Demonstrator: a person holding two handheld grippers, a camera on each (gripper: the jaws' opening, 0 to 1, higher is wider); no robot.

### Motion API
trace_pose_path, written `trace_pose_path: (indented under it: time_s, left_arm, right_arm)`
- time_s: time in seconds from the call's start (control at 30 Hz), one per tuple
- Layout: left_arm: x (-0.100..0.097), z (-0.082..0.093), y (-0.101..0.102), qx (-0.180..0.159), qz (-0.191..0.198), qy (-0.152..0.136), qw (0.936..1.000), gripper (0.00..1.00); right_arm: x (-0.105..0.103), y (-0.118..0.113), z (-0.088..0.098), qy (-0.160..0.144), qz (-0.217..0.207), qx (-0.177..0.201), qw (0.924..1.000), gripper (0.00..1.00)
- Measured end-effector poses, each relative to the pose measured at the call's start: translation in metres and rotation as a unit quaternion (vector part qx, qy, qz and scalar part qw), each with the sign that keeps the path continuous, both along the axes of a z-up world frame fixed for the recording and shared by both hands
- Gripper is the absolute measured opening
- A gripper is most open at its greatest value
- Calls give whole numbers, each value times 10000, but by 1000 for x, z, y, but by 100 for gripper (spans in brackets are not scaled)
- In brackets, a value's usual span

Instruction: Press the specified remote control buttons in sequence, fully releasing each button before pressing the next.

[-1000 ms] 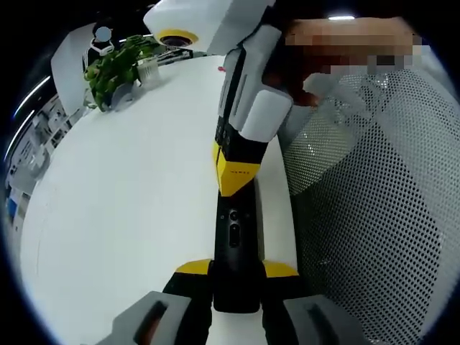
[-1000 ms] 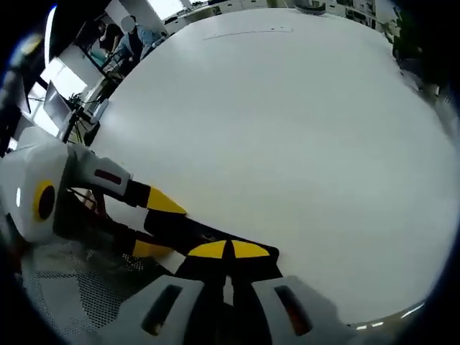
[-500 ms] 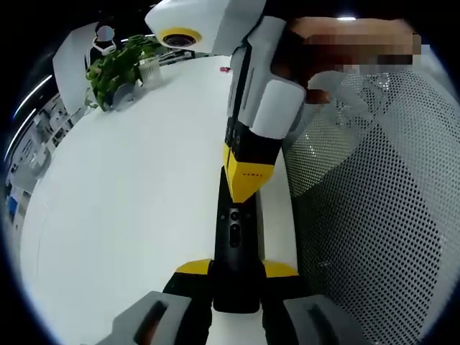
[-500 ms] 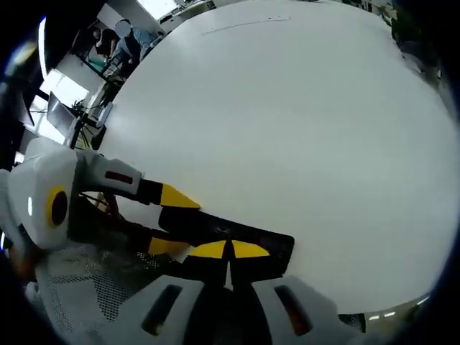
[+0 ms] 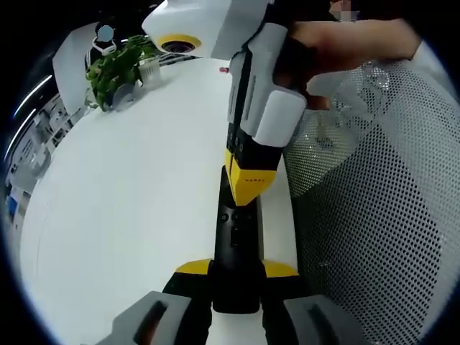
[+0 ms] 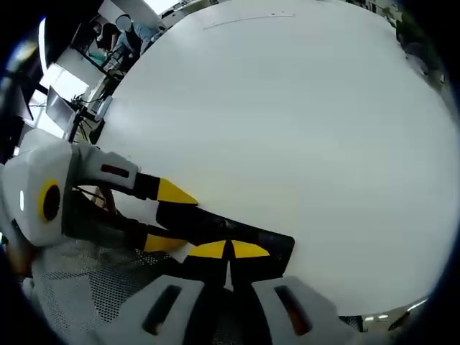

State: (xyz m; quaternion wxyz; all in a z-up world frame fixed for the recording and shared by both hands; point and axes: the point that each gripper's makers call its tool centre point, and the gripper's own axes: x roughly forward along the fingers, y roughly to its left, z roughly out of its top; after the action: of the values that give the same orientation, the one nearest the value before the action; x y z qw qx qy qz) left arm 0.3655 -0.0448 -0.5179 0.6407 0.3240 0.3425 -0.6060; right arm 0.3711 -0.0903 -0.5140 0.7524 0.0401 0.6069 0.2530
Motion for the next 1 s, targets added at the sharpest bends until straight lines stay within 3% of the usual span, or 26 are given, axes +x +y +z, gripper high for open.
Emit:
trace_pose_path:
  time_s: [0.3,1.0]
  left_arm:
    - [0,0,0,40,49,9,10000,25]
    - [0,0,-1,24,47,2,10000,25]
  right_arm:
    - [-3,2,0,-481,494,-177,9975,0]
    - [-3,1,3,-307,297,-8,9991,0]
